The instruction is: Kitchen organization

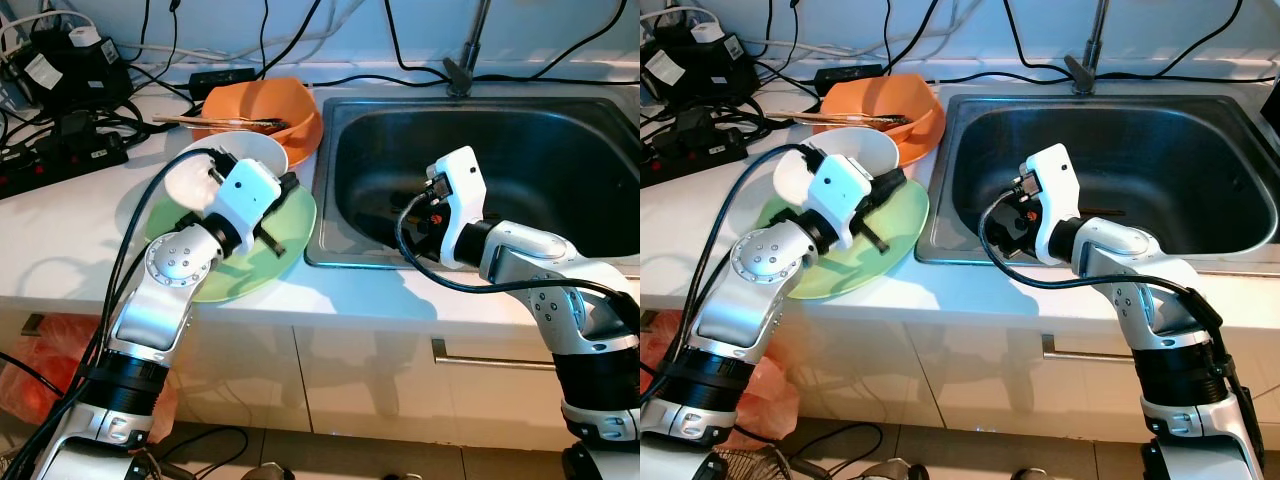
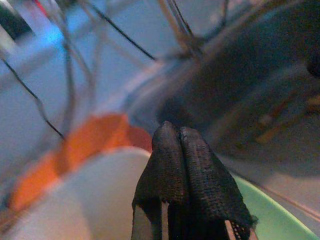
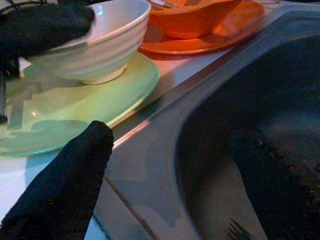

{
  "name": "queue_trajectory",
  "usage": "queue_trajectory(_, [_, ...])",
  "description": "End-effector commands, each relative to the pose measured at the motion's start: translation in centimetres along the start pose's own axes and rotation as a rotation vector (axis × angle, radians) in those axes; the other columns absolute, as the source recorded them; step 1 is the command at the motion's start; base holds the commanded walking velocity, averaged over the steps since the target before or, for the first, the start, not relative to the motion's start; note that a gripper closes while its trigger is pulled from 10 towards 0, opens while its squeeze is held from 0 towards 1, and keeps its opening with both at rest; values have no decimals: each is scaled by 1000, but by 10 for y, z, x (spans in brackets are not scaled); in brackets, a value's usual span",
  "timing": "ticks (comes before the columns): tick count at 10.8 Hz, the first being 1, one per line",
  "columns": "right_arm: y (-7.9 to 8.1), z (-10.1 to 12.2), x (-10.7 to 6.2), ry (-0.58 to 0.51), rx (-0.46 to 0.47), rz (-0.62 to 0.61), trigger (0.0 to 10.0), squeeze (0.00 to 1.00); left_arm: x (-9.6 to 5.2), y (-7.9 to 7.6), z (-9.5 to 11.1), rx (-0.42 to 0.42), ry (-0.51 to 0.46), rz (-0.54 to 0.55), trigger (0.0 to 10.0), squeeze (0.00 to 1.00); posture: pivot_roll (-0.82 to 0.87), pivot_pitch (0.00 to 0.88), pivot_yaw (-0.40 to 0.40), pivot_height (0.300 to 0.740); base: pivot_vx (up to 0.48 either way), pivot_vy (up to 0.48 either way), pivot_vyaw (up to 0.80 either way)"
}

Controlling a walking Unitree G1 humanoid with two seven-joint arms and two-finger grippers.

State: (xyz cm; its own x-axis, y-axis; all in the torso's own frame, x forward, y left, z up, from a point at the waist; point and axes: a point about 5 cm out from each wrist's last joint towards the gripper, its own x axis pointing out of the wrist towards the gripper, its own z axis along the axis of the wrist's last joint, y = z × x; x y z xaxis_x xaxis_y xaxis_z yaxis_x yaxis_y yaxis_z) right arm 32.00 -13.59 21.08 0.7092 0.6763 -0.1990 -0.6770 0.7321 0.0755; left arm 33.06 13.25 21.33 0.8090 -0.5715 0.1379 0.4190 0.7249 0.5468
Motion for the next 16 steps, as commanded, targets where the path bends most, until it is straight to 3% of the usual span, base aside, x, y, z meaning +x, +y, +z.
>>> queue_trajectory(1, [-2, 8, 0, -30, -13, -9, 10000, 0, -1, 5, 13, 75, -79, 50, 0, 0, 11, 89, 82, 740, 0, 0, 0])
queue_trajectory(3, [-2, 7, 1, -31, -18, -10, 10000, 0, -1, 11, 20, 114, -122, 88, 0, 0, 11, 89, 83, 740, 0, 0, 0])
queue_trajectory(4, [-2, 8, 2, -35, -23, -10, 10000, 0, 0, 11, 13, 157, -77, 88, 0, 0, 12, 88, 83, 740, 0, 0, 0])
queue_trajectory(5, [-1, 8, 2, -36, -24, -10, 10000, 0, 0, 11, 6, 156, -42, 81, 4510, 16, 9, 90, 85, 740, 0, 0, 0])
queue_trajectory(6, [-1, 9, 2, -37, -28, -12, 10000, 0, -2, 15, 6, 133, -35, 94, 10000, 1000, 10, 90, 84, 740, 0, 0, 0])
queue_trajectory(9, [-1, 8, 3, -38, -33, -9, 10000, 0, 7, 23, 21, 140, -28, 51, 10000, 1000, 15, 90, 83, 740, 0, 0, 0])
queue_trajectory(11, [-1, 9, 3, -38, -38, -10, 10000, 0, 12, 24, 28, 37, 78, -84, 10000, 1000, 15, 87, 84, 740, 0, 0, 0])
queue_trajectory(14, [-1, 8, 4, -37, -38, -8, 10000, 0, 13, 38, 43, -13, 91, -132, 10000, 1000, 23, 86, 84, 740, 0, 0, 0])
queue_trajectory(16, [0, 7, 4, -36, -39, -6, 10000, 0, 9, 49, 47, -69, 156, -157, 10000, 1000, 28, 86, 87, 740, 0, 0, 0])
